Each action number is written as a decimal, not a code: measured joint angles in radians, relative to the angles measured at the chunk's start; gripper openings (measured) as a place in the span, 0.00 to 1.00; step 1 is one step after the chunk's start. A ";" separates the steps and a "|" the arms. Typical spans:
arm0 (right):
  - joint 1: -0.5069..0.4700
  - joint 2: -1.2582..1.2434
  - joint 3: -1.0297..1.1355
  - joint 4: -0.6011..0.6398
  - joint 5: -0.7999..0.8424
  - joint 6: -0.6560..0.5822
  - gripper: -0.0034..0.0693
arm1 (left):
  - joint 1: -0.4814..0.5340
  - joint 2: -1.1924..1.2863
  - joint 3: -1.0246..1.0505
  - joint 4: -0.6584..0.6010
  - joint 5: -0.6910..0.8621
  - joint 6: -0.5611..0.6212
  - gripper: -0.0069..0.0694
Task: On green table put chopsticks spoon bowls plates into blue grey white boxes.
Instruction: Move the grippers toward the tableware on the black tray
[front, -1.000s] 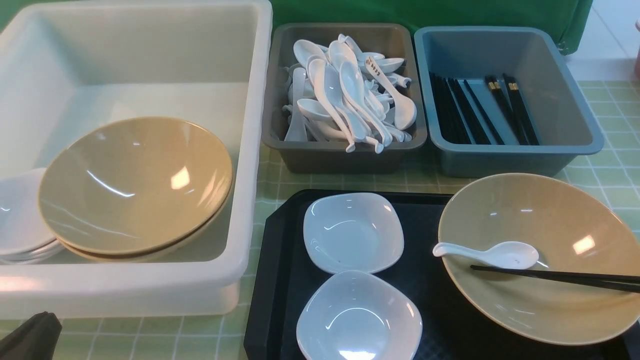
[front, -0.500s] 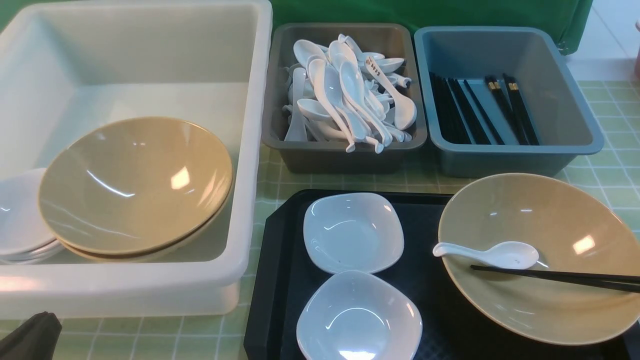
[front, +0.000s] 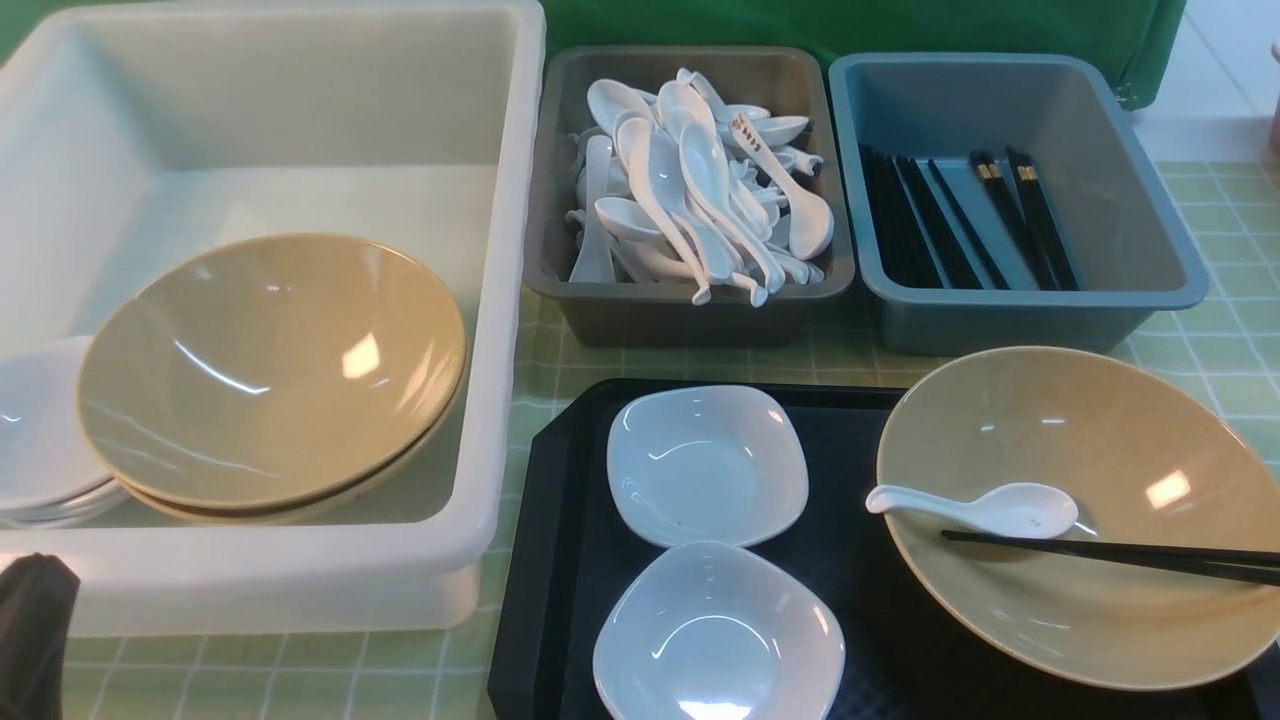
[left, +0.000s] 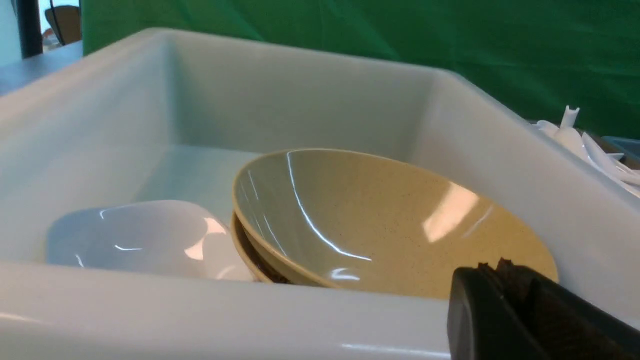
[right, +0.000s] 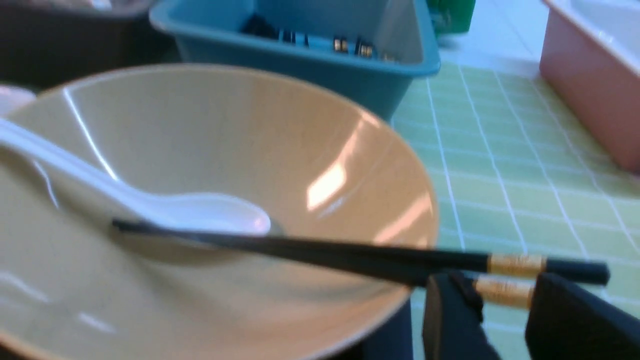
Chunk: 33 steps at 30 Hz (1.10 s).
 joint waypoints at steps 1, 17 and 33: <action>0.000 0.000 0.000 0.000 -0.007 0.002 0.37 | 0.000 0.000 0.000 0.001 0.000 0.000 0.09; 0.000 0.007 -0.033 -0.001 -0.519 0.299 0.37 | -0.002 0.003 -0.023 -0.141 -0.505 -0.206 0.09; 0.000 0.728 -0.887 0.005 0.214 0.120 0.37 | -0.018 0.632 -0.826 0.129 0.416 -0.232 0.09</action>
